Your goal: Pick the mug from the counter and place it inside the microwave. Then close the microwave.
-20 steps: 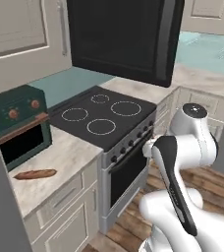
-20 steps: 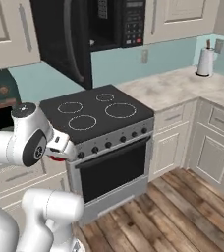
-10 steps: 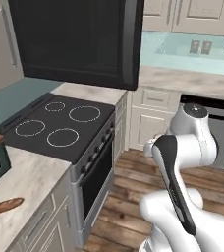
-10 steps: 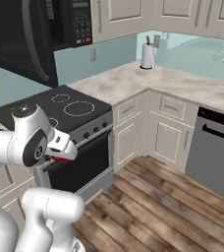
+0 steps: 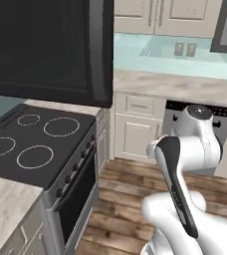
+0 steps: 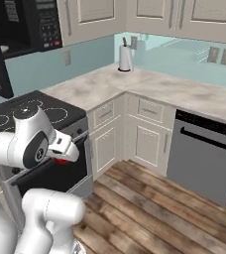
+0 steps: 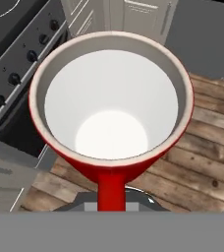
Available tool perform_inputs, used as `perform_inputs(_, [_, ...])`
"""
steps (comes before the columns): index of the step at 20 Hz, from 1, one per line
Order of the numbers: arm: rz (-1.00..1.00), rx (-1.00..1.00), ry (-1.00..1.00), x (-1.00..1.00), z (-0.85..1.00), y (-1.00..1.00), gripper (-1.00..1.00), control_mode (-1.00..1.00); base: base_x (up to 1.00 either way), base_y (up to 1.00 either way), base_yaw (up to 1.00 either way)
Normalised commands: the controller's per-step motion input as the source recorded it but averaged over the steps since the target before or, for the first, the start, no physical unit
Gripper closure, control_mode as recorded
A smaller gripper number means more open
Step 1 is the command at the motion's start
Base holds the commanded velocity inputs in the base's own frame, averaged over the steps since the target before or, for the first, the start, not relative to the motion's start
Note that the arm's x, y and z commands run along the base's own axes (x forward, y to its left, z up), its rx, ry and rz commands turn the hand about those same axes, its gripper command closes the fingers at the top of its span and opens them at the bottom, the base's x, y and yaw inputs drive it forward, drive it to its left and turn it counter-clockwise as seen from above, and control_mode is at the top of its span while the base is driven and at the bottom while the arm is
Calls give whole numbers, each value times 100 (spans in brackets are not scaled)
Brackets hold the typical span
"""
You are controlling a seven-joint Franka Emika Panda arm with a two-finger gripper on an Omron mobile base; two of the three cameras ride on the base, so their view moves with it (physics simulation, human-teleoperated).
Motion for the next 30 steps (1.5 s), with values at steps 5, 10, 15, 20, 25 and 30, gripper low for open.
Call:
perform_inputs(5, [0, 0, 0, 0, 0, 0, 100, 100, 59, -66, 0])
perform_inputs(10, [0, 0, 0, 0, 0, 0, 100, 100, 66, -39, 5])
perform_inputs(15, [0, 0, 0, 0, 0, 0, 100, 100, 24, -34, 39])
perform_inputs(20, [0, 0, 0, 0, 0, 0, 100, 100, 7, -19, 61])
perform_inputs(25, [0, 0, 0, 0, 0, 0, 100, 100, 5, -23, 67])
perform_inputs(30, [0, 0, 0, 0, 0, 0, 100, 100, 37, -75, 60])
